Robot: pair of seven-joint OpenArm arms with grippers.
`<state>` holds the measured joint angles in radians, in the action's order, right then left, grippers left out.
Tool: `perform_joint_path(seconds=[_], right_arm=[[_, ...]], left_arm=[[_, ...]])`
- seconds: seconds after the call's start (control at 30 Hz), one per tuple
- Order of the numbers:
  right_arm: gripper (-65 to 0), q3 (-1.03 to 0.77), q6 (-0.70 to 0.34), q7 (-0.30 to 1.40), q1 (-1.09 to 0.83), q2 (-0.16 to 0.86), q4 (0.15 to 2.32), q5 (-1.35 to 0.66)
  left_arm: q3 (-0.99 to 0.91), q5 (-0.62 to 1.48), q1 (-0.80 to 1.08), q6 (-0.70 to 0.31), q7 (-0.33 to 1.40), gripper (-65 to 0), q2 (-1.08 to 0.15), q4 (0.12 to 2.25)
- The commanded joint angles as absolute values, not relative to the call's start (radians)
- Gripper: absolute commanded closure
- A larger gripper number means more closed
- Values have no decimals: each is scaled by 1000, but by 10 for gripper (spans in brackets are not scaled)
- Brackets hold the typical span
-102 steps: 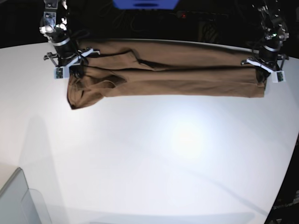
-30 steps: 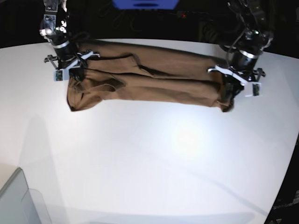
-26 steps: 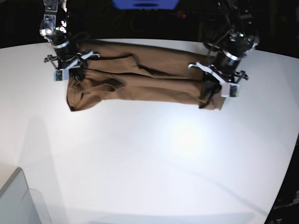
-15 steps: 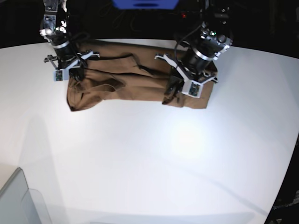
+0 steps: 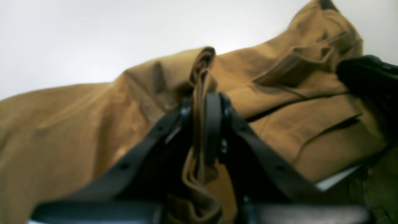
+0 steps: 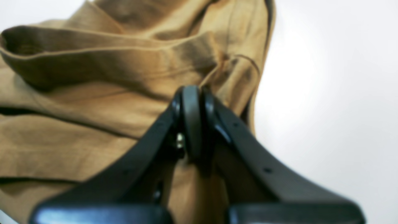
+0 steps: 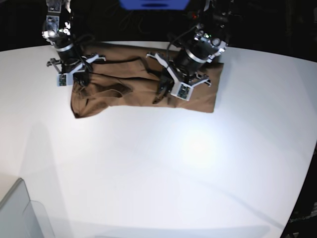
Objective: Layout the t-shirt on the table in an organized manner, then fold the t-shirt properly
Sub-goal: 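Slide the left gripper along the strip toward the right gripper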
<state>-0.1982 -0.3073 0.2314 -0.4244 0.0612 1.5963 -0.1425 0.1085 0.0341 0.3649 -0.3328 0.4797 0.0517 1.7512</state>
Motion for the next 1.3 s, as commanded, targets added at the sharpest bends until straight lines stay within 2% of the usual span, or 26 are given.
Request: perform_joint_path(seconds=[0.0, 0.23, 0.37, 0.4, 0.57, 0.93, 1.1, 1.2, 1.27], right_arm=[[0, -200, -305, 263, -429, 67, 1601, -130], [0, -200, -305, 263, -429, 67, 1601, -130], [0, -200, -305, 263, -429, 67, 1601, -130], [0, -200, -305, 263, -429, 67, 1601, -130], [0, -200, -305, 263, -429, 67, 1601, -130], [0, -200, -305, 263, -430, 67, 1601, -130], [0, -200, -305, 265, -430, 67, 1601, -130], [-2, -200, -305, 265, -433, 68, 1604, -130], [-44, -200, -305, 265, -435, 68, 1621, -130]], left_arm=[[114, 47, 360, -335, 458, -5, 62, 1768], [116, 47, 357, -335, 461, -15, 64, 1768], [145, 48, 357, -335, 461, -106, 65, 1768], [160, 47, 351, -335, 461, -111, 64, 1768], [213, 47, 344, -335, 461, -100, 58, 1768], [205, 47, 354, -335, 461, -104, 58, 1801], [42, 56, 381, -335, 461, -108, 30, 1831], [-76, 56, 378, -340, 461, -176, 30, 1762], [-125, 56, 344, -343, 461, -217, 30, 1698]])
